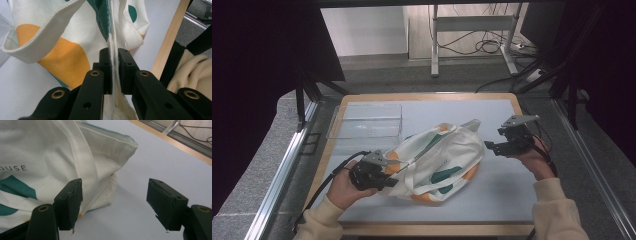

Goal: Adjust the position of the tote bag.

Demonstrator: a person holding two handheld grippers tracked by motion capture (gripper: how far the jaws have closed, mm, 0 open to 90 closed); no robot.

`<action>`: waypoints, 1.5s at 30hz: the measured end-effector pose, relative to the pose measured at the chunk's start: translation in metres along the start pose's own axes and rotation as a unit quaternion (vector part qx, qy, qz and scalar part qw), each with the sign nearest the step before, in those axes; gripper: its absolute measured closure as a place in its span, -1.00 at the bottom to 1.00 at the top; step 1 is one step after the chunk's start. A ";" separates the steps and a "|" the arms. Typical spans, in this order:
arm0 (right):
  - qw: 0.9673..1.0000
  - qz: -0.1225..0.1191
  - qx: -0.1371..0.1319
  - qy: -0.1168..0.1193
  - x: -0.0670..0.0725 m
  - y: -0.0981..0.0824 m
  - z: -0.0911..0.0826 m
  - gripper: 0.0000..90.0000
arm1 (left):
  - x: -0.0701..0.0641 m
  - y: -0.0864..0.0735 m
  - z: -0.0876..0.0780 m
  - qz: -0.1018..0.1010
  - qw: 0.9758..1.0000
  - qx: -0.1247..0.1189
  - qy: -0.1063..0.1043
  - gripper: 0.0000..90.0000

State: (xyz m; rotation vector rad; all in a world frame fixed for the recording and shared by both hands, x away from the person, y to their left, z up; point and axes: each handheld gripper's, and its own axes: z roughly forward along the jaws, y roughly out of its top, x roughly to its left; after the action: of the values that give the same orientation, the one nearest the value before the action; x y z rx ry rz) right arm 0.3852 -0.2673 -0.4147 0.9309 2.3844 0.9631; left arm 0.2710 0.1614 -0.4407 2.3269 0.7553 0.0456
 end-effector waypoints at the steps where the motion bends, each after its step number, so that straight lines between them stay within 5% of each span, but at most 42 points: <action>1: 1.000 0.001 0.000 0.001 -0.002 0.002 0.002 -0.36 | 0.000 0.000 0.000 0.000 1.000 0.000 0.000 0.84; 18: 1.000 -0.005 0.020 0.009 -0.023 0.024 0.025 -0.33 | 0.000 -0.001 -0.001 -0.001 1.000 -0.001 0.001 0.84; 22: 0.999 -0.019 0.042 0.006 -0.023 0.027 0.038 -0.32 | 0.000 -0.001 -0.001 -0.002 1.000 -0.002 0.001 0.83; 35: 0.998 -0.038 0.036 0.030 -0.027 0.038 0.061 -0.39 | 0.000 -0.001 0.000 -0.002 1.000 -0.004 -0.001 0.83; 45: 0.991 -0.094 0.055 0.070 -0.024 0.055 0.085 -0.44 | 0.001 -0.002 0.000 0.002 1.000 -0.006 -0.001 0.83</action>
State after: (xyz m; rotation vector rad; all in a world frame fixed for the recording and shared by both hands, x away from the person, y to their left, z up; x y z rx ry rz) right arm 0.4749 -0.2156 -0.4299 0.6787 2.6123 0.8571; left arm 0.2715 0.1628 -0.4422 2.3159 0.7473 0.0484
